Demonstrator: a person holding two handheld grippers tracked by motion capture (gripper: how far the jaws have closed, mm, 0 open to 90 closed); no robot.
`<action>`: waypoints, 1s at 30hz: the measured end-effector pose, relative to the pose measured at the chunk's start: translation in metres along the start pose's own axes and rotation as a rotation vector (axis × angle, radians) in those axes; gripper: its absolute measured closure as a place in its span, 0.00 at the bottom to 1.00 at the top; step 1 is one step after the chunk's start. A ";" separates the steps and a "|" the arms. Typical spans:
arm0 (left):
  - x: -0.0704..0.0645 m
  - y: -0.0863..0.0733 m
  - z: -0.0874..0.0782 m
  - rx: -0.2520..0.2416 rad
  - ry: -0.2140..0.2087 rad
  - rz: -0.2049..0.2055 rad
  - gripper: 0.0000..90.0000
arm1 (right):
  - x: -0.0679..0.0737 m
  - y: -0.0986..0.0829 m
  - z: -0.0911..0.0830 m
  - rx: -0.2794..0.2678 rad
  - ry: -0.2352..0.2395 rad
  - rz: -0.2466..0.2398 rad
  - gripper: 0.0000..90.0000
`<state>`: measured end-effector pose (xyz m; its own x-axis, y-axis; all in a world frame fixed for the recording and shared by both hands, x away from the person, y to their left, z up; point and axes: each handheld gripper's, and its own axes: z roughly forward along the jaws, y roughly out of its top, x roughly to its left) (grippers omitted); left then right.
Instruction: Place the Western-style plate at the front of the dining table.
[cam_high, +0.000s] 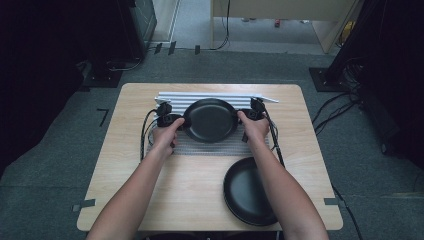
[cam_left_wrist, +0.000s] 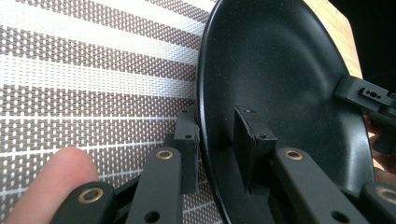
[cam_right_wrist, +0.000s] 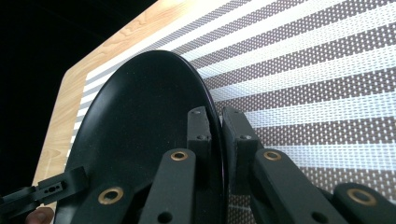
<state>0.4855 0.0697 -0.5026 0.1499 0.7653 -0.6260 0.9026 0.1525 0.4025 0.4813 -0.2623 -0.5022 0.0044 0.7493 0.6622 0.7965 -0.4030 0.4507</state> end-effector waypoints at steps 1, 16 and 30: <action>0.001 0.000 0.001 0.003 0.002 0.000 0.80 | -0.001 0.000 0.001 0.002 -0.002 -0.003 0.92; -0.002 -0.001 0.010 -0.009 0.011 0.008 0.81 | -0.012 0.005 0.011 -0.011 -0.016 -0.003 0.90; -0.003 -0.003 0.009 -0.020 0.019 -0.005 0.83 | -0.014 0.001 0.012 -0.025 -0.013 -0.030 0.89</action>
<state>0.4859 0.0616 -0.5083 0.1375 0.7759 -0.6156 0.8953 0.1685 0.4124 0.4888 -0.2666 -0.5181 -0.0118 0.7679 0.6405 0.7811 -0.3929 0.4853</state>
